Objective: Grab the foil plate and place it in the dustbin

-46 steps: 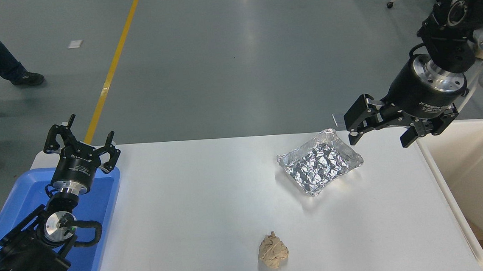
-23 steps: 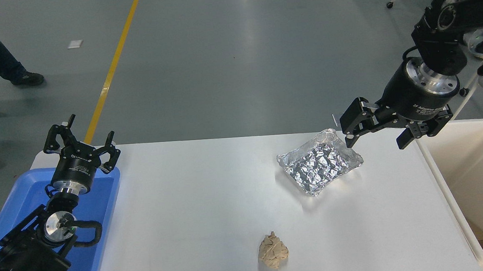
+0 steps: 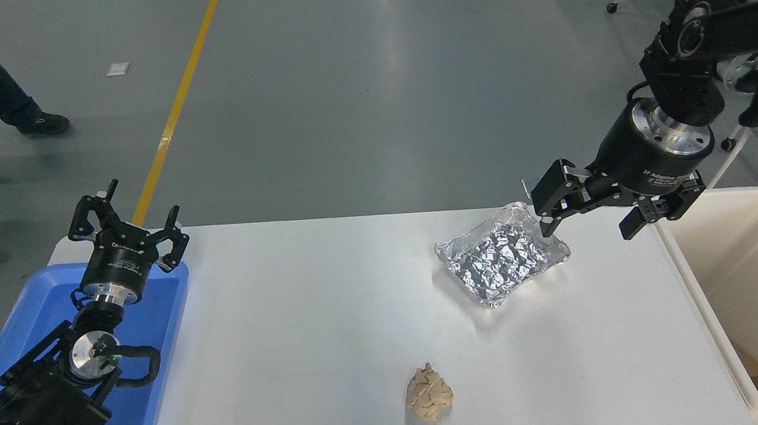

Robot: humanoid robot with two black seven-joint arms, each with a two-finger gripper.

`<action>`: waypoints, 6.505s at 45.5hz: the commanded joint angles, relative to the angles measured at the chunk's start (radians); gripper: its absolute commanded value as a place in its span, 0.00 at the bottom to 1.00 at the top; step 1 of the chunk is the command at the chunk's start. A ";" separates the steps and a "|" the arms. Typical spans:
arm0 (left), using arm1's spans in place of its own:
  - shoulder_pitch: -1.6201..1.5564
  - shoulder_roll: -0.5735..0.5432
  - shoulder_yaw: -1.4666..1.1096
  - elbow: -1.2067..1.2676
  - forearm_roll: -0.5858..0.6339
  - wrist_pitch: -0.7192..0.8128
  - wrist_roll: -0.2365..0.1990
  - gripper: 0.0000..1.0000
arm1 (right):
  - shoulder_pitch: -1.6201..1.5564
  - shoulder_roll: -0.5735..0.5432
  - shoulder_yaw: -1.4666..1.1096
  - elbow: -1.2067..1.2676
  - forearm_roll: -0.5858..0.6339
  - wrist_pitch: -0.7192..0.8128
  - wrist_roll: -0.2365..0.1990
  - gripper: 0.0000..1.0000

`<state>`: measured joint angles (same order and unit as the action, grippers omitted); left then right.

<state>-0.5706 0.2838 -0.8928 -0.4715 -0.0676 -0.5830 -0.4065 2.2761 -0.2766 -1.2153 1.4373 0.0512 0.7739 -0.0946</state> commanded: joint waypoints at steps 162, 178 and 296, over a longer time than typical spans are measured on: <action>0.000 0.000 -0.002 -0.001 0.000 -0.001 0.000 0.99 | -1.219 0.277 0.421 -0.653 0.265 -1.358 0.009 0.53; 0.000 0.000 0.000 0.001 0.000 -0.001 0.000 0.99 | -1.241 0.277 0.422 -0.652 0.252 -1.357 0.010 0.39; 0.000 0.000 0.000 0.001 0.000 -0.003 0.000 0.99 | -0.357 -0.317 0.010 -0.411 0.137 -0.631 -0.001 0.00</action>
<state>-0.5707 0.2838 -0.8928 -0.4714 -0.0674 -0.5860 -0.4065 1.9797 -0.5426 -1.1528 1.1203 0.1971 0.1423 -0.0954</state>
